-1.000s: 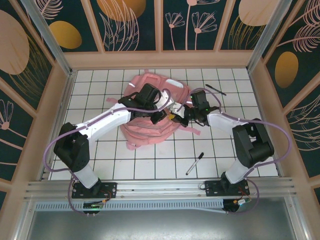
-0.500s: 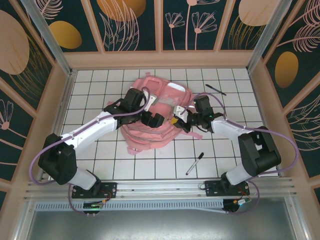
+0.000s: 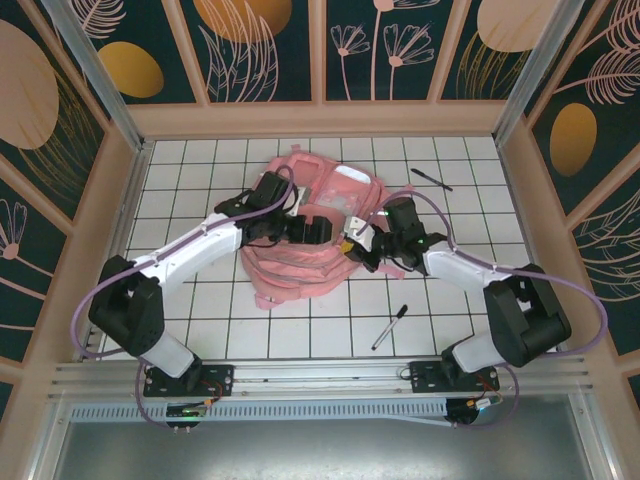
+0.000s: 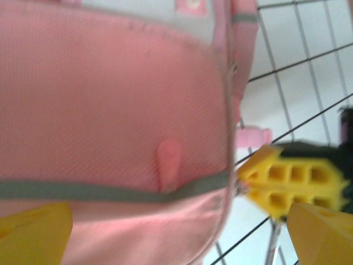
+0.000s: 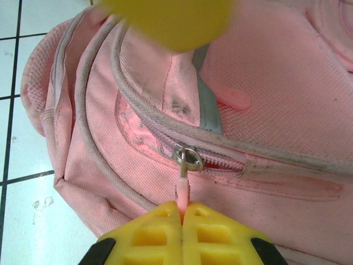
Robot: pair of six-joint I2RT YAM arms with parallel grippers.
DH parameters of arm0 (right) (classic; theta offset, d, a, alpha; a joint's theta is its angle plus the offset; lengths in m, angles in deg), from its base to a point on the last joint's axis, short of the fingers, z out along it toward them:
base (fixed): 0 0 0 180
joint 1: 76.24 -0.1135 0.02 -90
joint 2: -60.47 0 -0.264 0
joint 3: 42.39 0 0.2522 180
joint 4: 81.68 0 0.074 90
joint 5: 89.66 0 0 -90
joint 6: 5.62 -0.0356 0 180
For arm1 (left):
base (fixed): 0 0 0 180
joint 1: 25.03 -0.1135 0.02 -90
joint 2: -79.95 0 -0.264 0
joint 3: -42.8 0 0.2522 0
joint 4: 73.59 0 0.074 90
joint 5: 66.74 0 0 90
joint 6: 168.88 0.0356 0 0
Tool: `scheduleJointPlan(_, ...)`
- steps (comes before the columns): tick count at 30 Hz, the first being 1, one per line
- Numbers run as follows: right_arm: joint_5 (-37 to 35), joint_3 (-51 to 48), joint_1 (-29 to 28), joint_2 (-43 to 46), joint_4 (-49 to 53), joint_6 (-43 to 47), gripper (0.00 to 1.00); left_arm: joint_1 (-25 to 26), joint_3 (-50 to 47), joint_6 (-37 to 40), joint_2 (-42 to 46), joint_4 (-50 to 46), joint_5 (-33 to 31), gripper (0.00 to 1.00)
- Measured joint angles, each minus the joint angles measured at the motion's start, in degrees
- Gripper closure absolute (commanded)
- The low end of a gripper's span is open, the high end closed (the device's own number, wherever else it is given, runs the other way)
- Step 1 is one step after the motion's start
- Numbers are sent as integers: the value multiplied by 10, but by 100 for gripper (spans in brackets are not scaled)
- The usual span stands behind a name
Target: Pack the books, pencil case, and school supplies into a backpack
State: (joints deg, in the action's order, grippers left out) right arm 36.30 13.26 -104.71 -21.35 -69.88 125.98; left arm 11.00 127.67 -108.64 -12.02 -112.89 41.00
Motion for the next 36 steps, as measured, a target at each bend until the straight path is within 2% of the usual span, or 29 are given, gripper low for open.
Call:
scheduleJointPlan(3,0,-16,-7,10,-17,-5,99,8,32,-9,-29,6,2,1)
scheduleJointPlan(6,-2,-17,-14,10,-23,-19,91,21,34,-21,-50,11,3,4)
scheduleJointPlan(10,14,-17,-35,8,-24,-58,69,22,34,-34,-60,7,-7,4)
scheduleJointPlan(15,48,-14,-49,8,-16,-97,61,7,6,-73,-35,12,-3,19)
scheduleJointPlan(17,65,-19,-39,24,-7,-96,60,2,-8,-86,-15,4,5,22)
scheduleJointPlan(20,85,-26,-3,78,21,-43,55,-2,-33,-110,20,2,15,25)
scheduleJointPlan(24,61,-22,47,106,24,72,52,0,-67,-137,68,-13,22,26)
scheduleJointPlan(28,30,29,51,32,48,183,46,14,-73,-160,78,-21,33,24)
scheduleJointPlan(32,-17,64,31,-40,38,271,45,49,-80,-190,78,-14,40,26)
scheduleJointPlan(36,-50,68,4,-83,26,329,45,56,-115,-233,83,10,44,29)
